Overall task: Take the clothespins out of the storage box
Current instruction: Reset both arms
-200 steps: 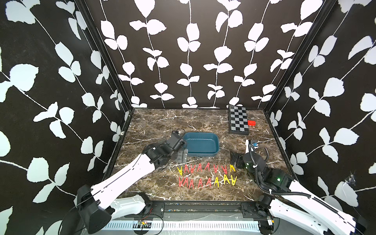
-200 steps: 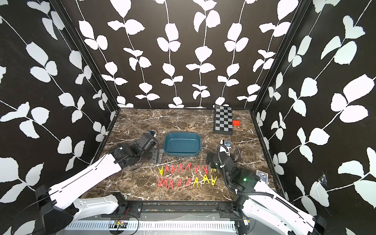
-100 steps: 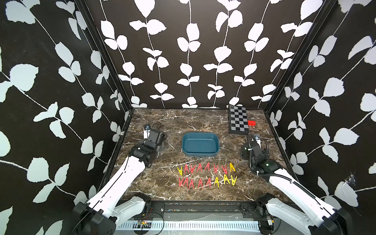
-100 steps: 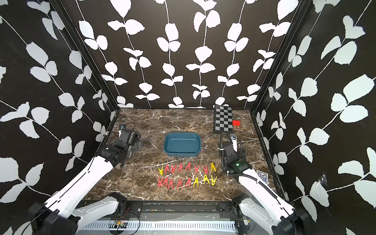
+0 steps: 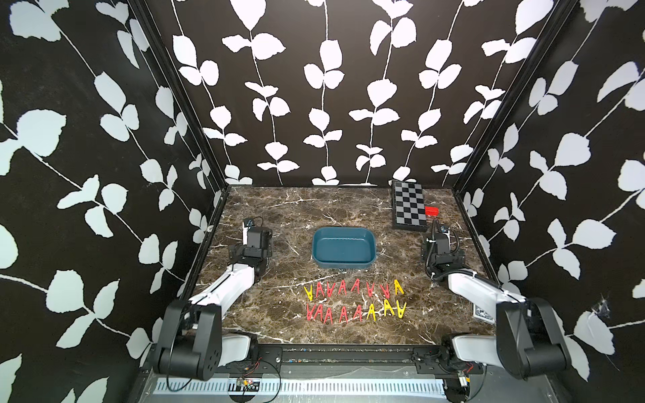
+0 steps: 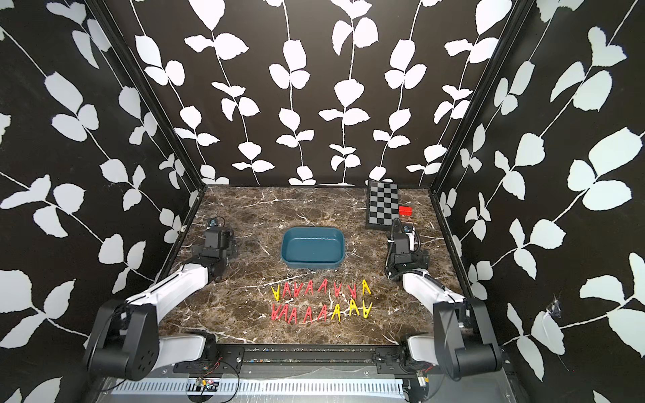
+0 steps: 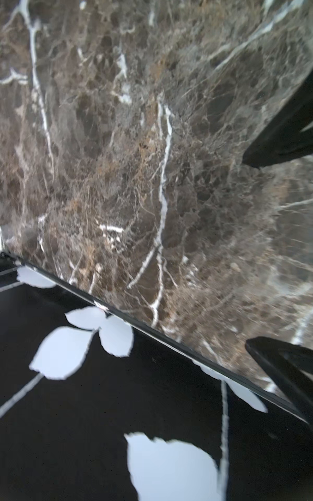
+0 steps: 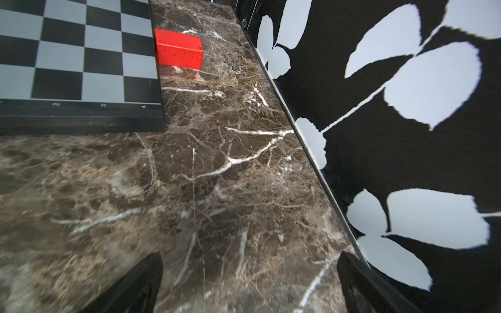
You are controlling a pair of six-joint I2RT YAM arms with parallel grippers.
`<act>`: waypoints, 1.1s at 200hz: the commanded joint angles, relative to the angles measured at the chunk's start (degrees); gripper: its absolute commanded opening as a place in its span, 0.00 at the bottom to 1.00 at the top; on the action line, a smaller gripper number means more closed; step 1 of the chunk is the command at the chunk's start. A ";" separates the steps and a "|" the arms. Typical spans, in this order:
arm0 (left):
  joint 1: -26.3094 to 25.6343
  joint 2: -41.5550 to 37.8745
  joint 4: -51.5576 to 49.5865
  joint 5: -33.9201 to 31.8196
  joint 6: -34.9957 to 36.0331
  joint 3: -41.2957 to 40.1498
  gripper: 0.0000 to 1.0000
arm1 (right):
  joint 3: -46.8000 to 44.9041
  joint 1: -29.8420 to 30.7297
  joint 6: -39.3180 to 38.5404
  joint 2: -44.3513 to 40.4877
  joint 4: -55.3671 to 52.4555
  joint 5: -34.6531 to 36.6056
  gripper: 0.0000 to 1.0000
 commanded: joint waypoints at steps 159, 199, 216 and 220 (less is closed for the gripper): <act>5.34 13.13 47.84 23.74 14.42 -12.92 0.99 | -9.13 -5.42 -7.37 10.90 40.36 -23.58 0.99; 5.28 12.96 47.43 23.79 14.32 -12.96 0.99 | -9.18 -5.42 -7.37 10.86 40.18 -23.58 0.99; 5.27 12.96 47.47 23.78 14.33 -12.87 0.99 | -9.18 -5.42 -7.38 10.84 40.18 -23.58 0.99; 5.27 12.92 47.43 23.82 14.32 -12.92 0.99 | -9.22 -5.42 -7.38 10.86 40.22 -23.58 0.99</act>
